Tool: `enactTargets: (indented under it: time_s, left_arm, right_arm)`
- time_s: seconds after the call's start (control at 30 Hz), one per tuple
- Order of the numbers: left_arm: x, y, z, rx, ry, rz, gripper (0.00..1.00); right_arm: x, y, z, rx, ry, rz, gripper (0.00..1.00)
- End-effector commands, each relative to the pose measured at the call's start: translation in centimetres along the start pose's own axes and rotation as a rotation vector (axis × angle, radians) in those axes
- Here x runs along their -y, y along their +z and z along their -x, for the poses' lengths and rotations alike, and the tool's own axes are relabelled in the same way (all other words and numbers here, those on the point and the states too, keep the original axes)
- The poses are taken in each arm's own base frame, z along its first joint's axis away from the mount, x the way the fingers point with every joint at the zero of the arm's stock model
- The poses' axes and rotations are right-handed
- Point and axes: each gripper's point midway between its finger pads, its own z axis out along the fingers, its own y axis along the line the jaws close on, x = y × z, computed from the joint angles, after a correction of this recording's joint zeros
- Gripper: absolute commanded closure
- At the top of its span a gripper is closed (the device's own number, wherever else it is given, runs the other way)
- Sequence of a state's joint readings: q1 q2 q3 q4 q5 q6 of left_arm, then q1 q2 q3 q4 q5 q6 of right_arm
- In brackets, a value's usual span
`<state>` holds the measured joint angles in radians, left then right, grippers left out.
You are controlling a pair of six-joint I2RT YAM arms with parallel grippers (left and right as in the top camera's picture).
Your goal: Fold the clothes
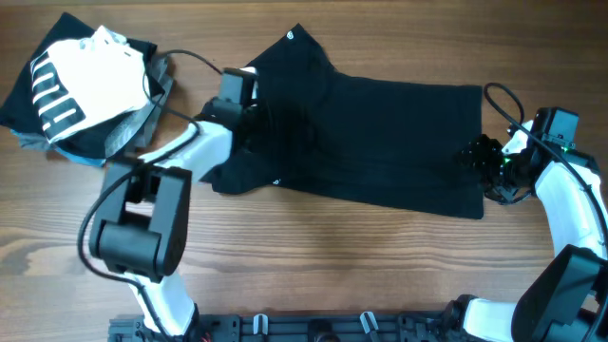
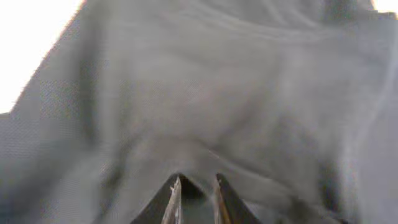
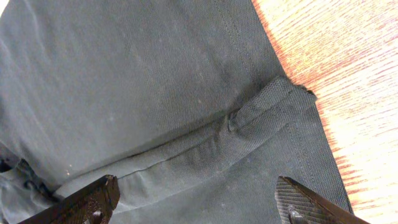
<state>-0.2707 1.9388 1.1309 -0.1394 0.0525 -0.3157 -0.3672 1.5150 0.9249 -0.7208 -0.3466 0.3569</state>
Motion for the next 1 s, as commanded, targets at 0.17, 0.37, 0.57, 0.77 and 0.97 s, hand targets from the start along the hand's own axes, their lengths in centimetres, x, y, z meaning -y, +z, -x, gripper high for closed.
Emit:
enactTargets:
  time_s: [0.17,0.37,0.57,0.77,0.97]
  left_arm:
    - [-5.3,-10.2,-4.1,-0.275,-0.085,0.205,0.35]
    - [-8.3,-7.0,-10.4,-0.429,-0.129,0.246,0.31]
    - [-10.1,-4.7,-12.3,-0.444,-0.131,0.302,0.96]
    - [-15.0,-5.9,-11.5,-0.392,-0.316,0.458,0.96]
    - [-15.8,-6.3,-11.6,-0.412,-0.369,0.429,0.96]
  right_arm:
    - [0.1,0.0,-0.1,-0.011,-0.014,-0.012,0.14]
    - [1.1,0.0,-0.6,-0.025,-0.001,-0.066,0.13]
    - [2.7,-0.2,-0.8,-0.023,0.031,-0.158,0.11]
    - [2.6,1.2,-3.4,-0.102,-0.02,-0.11,0.14]
    - [1.4,3.6,-5.1,-0.109,-0.115,-0.003,0.24]
